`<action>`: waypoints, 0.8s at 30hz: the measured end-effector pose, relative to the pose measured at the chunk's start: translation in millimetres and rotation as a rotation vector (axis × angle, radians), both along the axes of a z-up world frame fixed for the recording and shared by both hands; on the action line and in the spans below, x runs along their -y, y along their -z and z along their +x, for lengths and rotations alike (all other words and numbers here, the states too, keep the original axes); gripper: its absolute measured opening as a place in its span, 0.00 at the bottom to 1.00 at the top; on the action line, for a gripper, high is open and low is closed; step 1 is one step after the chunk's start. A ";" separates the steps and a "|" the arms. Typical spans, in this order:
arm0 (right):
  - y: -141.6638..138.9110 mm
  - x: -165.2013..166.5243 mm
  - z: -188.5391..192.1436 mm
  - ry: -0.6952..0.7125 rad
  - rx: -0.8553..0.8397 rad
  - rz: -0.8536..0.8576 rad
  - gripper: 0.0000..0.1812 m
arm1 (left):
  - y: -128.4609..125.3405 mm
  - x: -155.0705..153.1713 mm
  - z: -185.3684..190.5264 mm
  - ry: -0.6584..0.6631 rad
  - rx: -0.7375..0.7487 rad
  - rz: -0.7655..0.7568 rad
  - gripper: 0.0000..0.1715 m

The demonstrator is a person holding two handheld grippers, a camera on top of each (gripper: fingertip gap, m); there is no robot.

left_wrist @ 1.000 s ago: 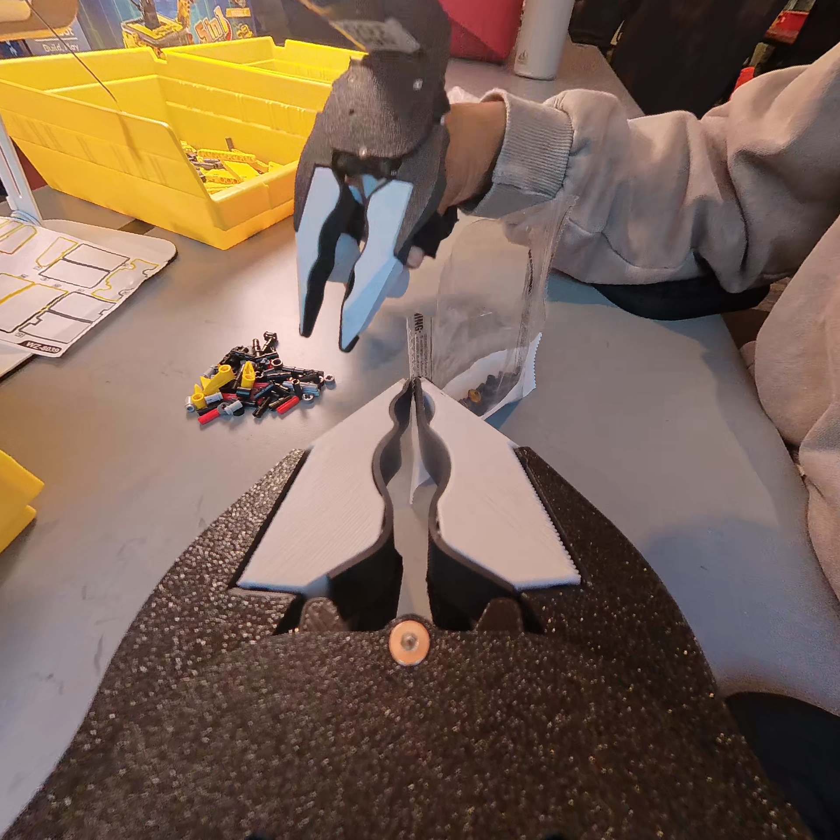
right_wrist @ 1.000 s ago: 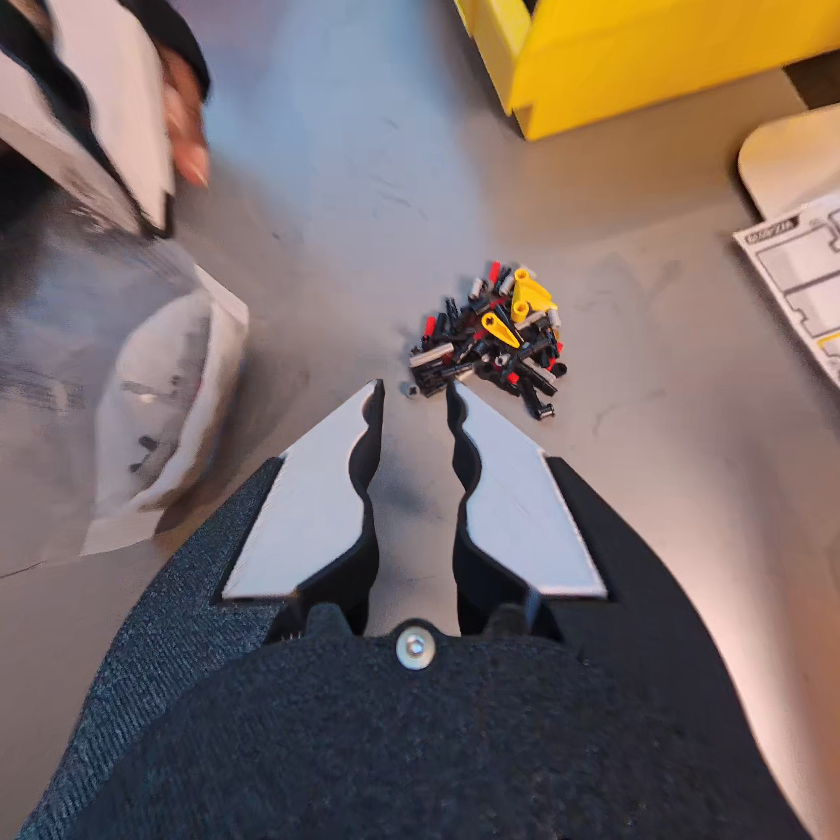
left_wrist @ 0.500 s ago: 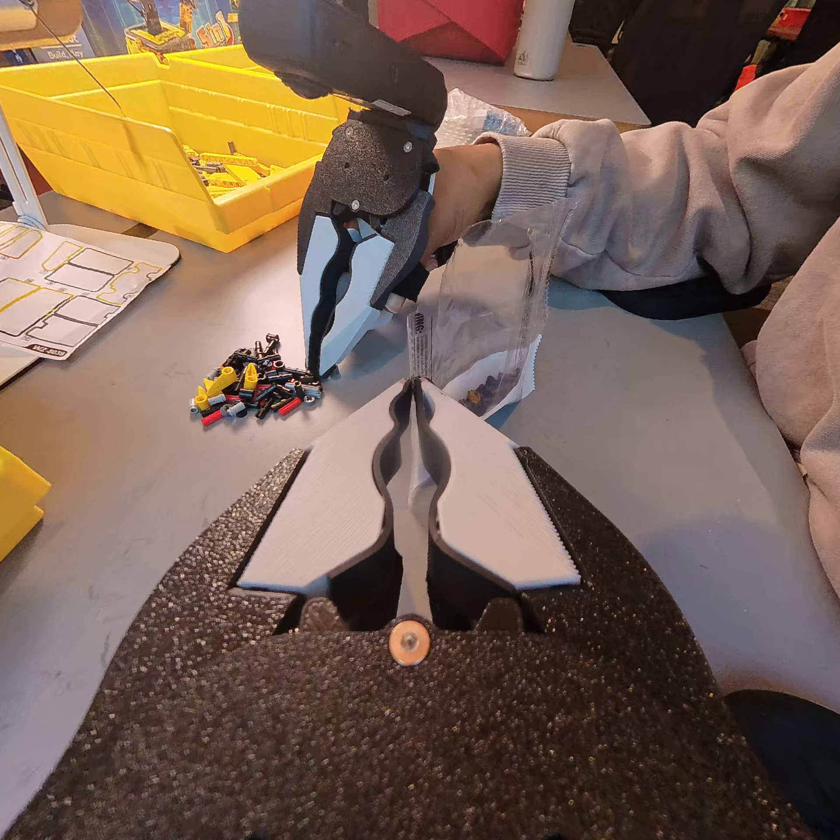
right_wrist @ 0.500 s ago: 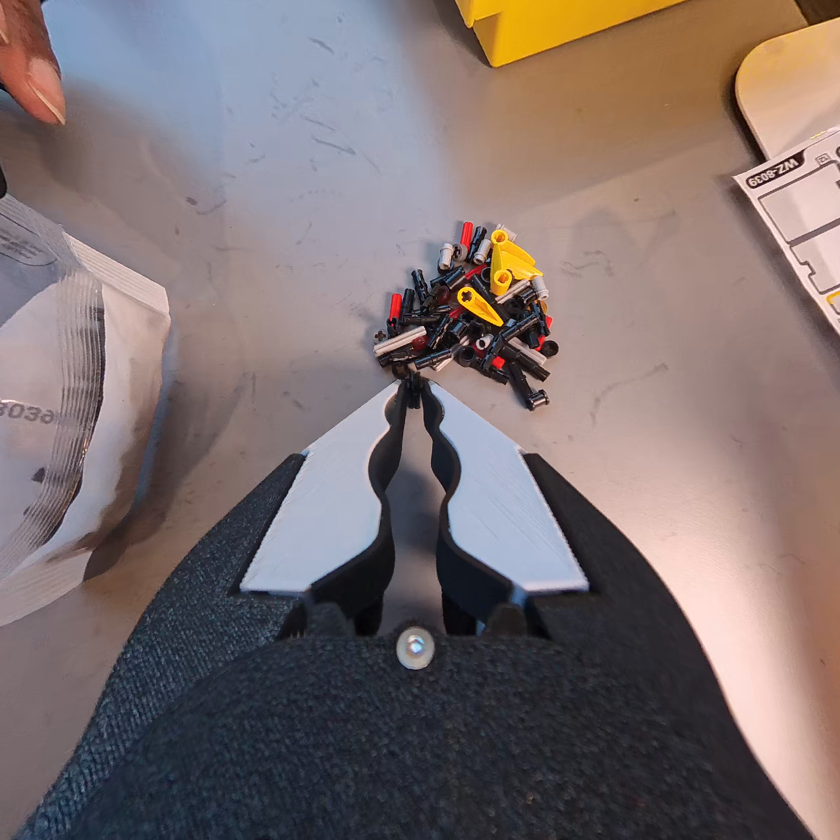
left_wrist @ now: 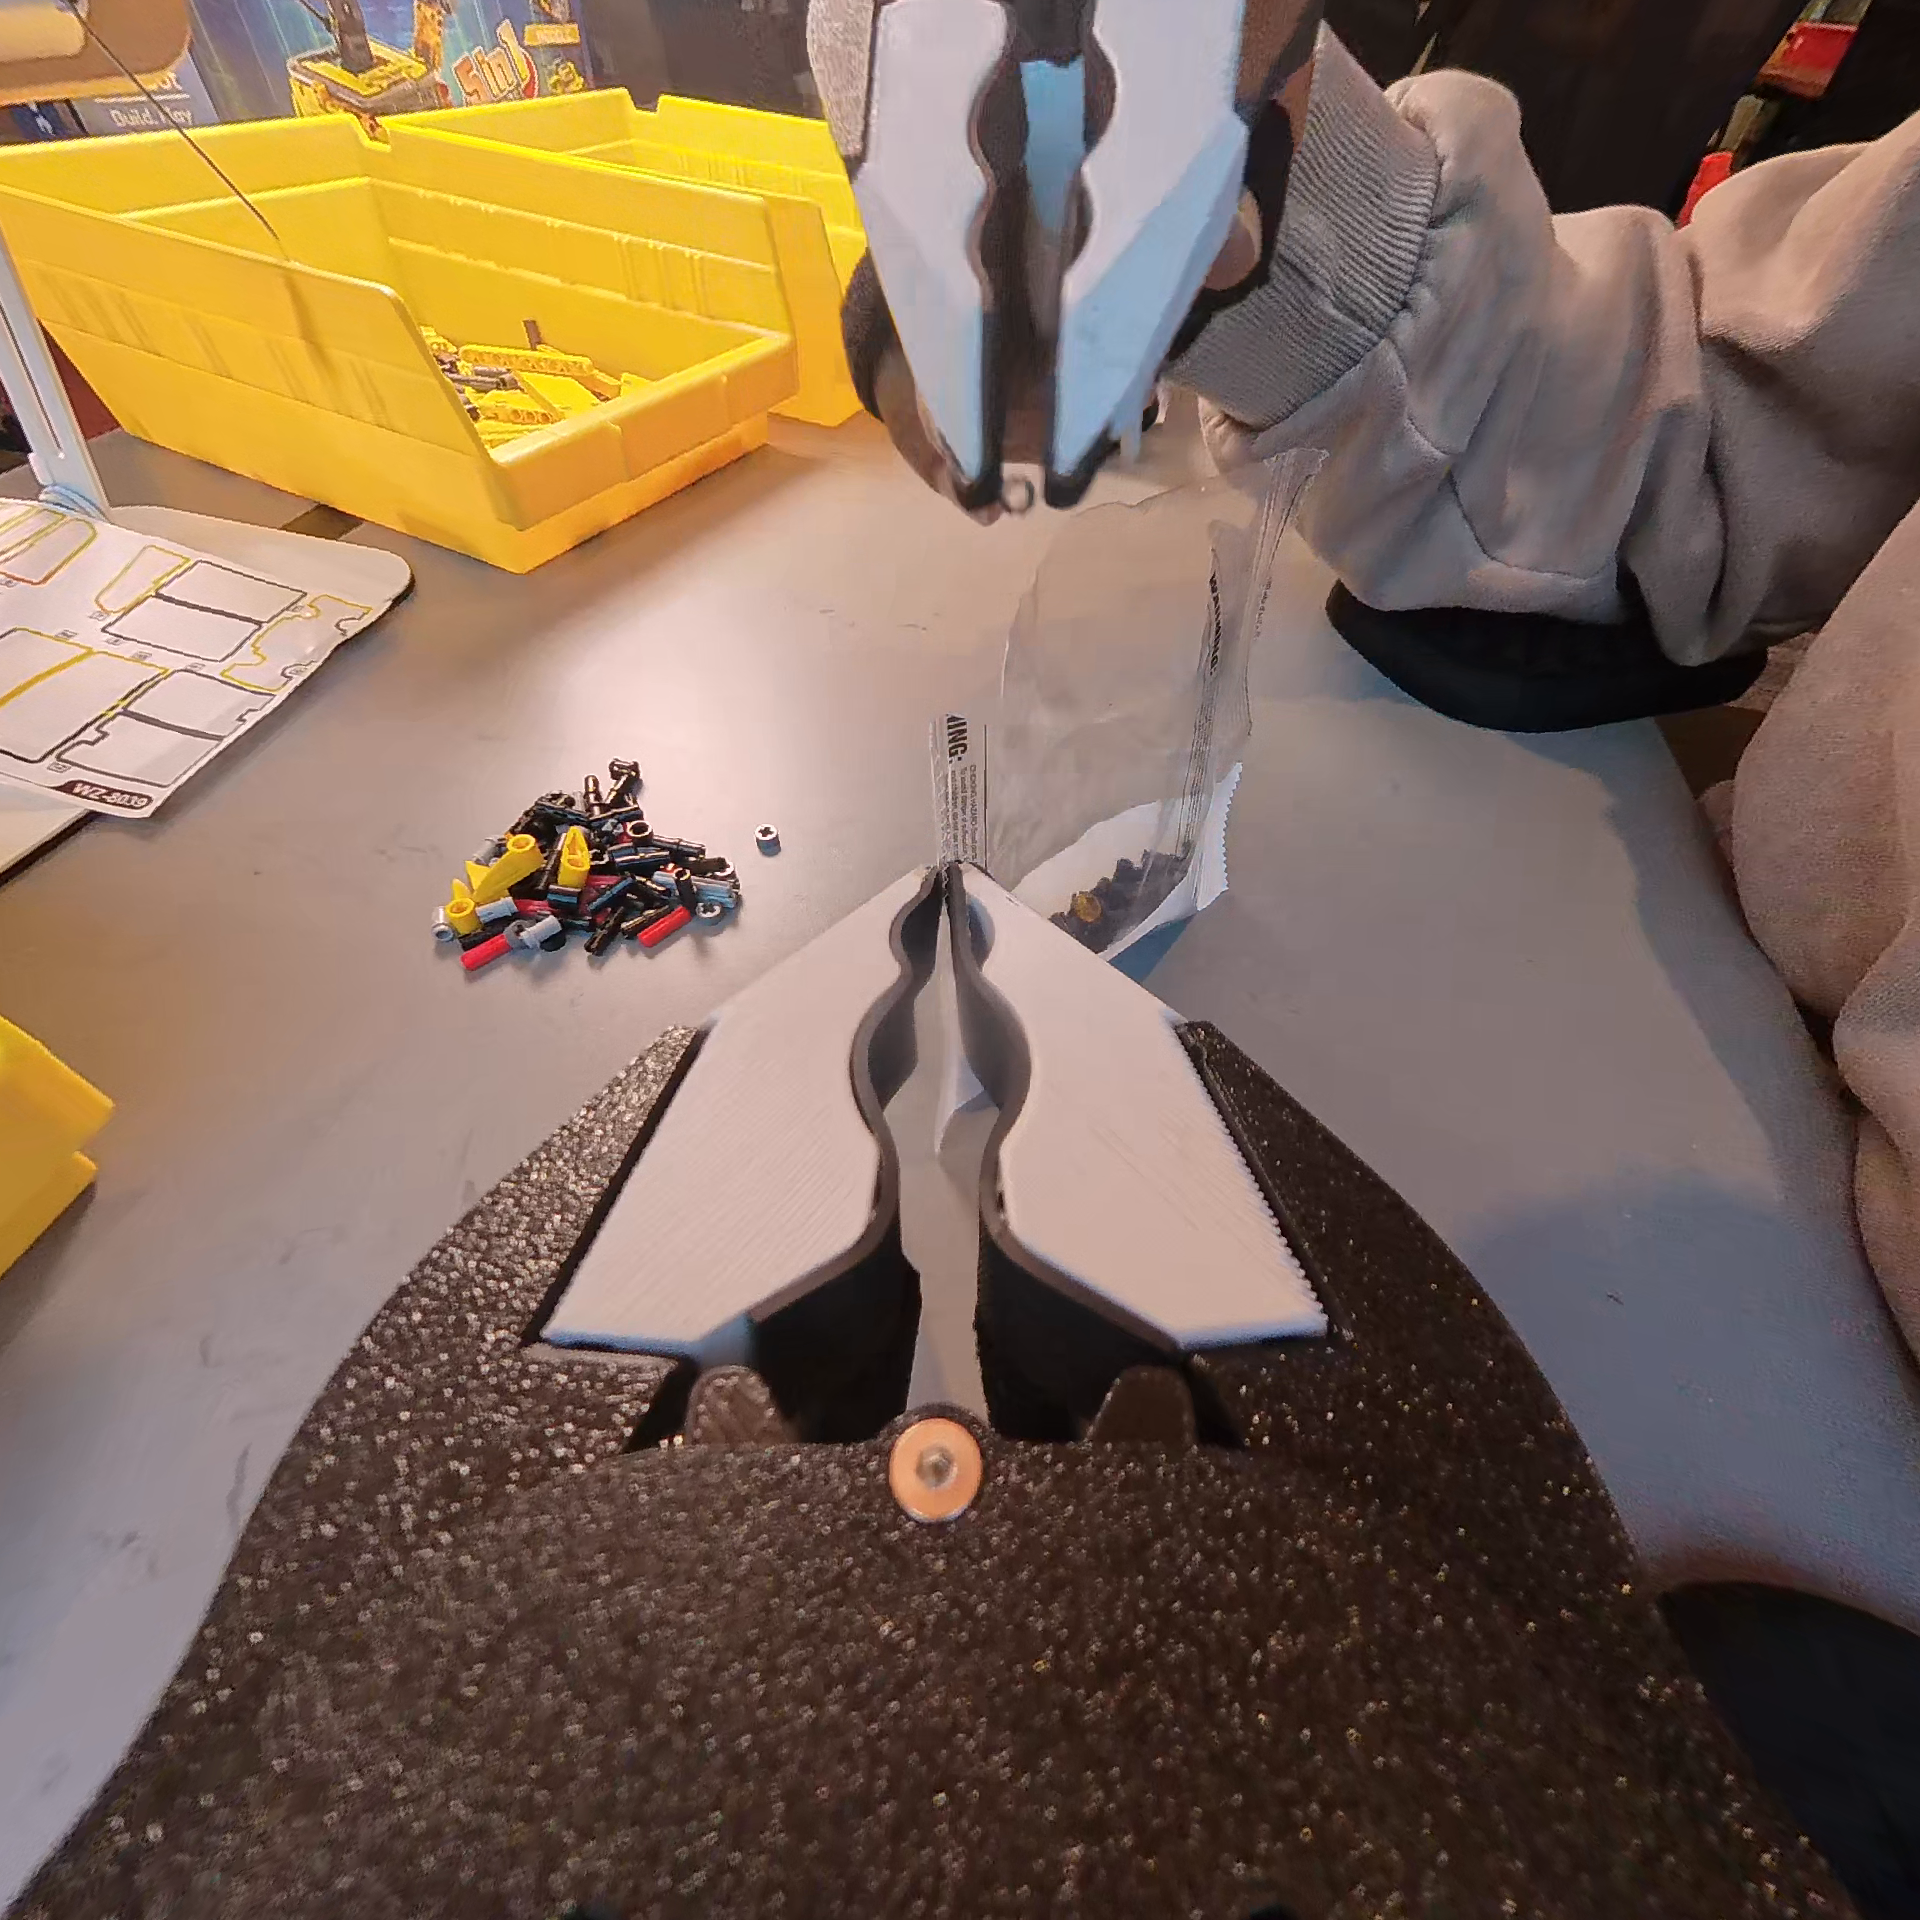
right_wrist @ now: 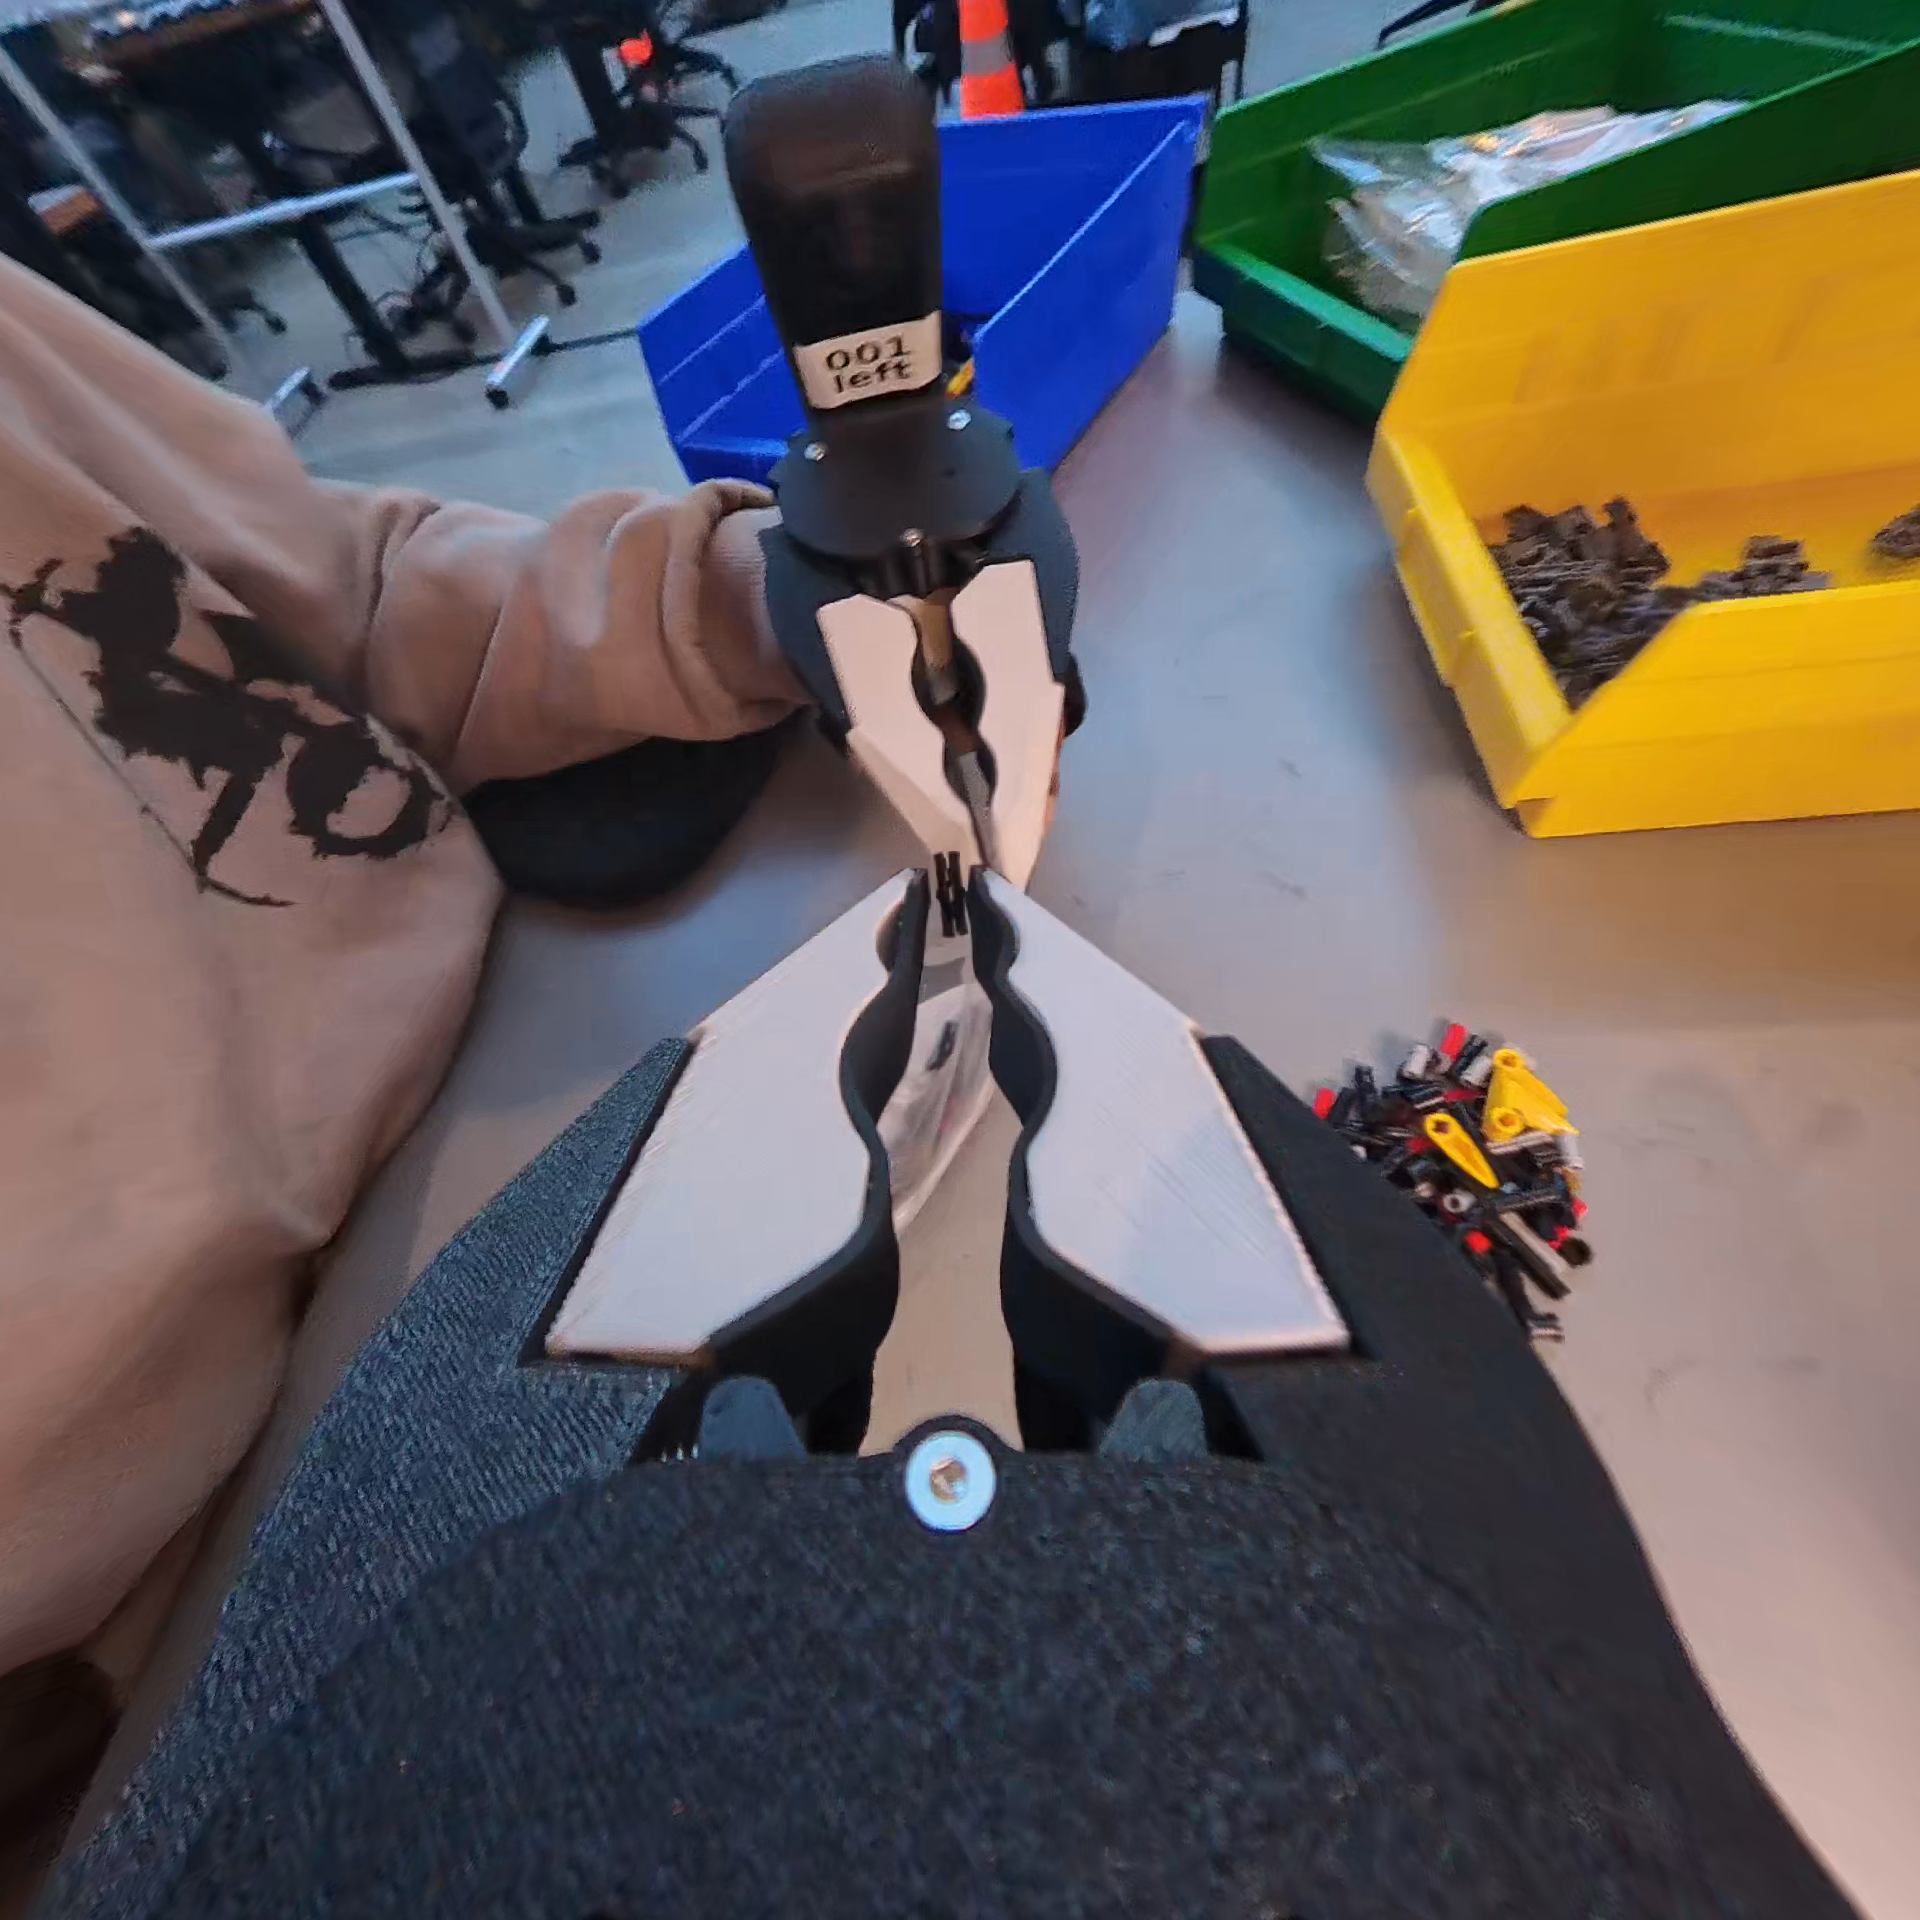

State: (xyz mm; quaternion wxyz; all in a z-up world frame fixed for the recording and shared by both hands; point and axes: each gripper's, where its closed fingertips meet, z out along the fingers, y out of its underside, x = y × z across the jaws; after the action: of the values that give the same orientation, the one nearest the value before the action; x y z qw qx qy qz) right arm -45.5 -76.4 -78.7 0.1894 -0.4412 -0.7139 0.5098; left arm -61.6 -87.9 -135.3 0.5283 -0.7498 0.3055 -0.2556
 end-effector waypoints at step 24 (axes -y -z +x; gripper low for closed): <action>121.0 -85.6 -1.1 0.251 0.315 0.296 0.00 | 0.2 0.5 1.3 0.005 -0.003 0.000 0.00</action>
State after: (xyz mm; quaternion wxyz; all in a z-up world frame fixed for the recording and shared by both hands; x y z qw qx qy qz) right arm -46.6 9.2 -199.7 0.2002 -0.5679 -0.7411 0.2970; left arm -60.3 -88.4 -135.4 0.5271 -0.7495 0.3082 -0.2559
